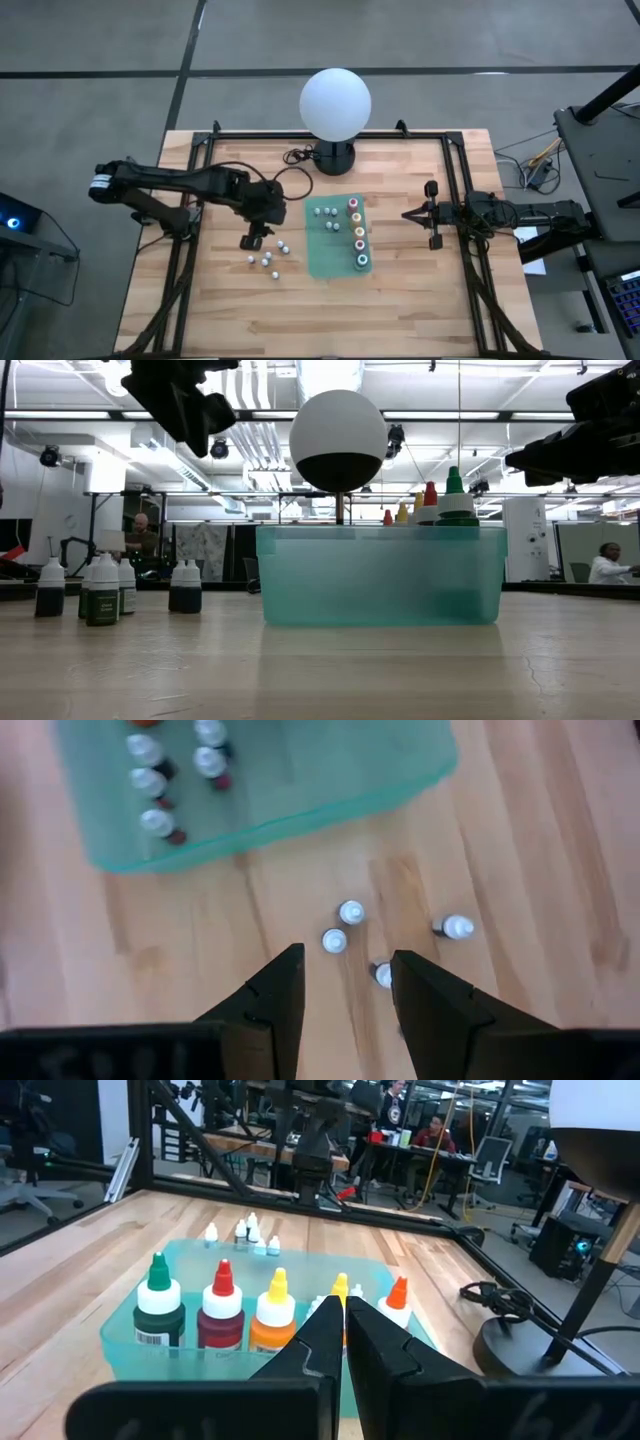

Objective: Pick & Place food coloring
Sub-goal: Put the top small blue food coloring bottle into the green bin

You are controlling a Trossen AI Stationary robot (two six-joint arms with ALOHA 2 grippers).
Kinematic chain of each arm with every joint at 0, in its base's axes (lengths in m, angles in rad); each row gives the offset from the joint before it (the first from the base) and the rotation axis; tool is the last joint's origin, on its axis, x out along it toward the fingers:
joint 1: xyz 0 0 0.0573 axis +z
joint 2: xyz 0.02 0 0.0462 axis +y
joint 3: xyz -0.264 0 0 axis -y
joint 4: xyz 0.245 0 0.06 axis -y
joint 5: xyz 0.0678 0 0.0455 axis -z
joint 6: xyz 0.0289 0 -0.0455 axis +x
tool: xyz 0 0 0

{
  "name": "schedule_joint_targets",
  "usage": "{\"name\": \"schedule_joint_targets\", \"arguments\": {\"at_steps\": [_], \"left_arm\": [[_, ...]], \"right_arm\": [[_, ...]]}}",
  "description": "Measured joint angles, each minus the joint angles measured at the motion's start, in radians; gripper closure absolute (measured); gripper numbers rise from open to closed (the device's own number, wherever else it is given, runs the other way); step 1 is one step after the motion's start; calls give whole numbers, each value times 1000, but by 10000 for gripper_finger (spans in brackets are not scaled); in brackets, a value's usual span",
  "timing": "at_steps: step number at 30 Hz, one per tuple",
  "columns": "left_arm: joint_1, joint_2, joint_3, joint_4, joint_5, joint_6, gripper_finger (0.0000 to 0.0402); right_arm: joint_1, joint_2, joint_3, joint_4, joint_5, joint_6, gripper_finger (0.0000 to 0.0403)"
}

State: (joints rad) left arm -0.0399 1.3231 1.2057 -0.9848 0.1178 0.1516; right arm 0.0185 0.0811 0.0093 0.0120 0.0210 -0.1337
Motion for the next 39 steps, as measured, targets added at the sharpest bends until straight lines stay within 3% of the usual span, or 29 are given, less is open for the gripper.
{"name": "schedule_joint_targets", "arguments": {"at_steps": [9,21,30,39], "left_arm": [[0,87,14,-5,16,224,280],[0,228,165,-29,15,421,280],[0,238,164,-128,11,561,280],[-13,238,163,-160,-52,586,280]], "right_arm": [[0,0,0,0,1,0,394],[0,0,0,0,0,0,394],[0,0,0,0,0,0,394],[1,0,0,0,0,1,394]]}}
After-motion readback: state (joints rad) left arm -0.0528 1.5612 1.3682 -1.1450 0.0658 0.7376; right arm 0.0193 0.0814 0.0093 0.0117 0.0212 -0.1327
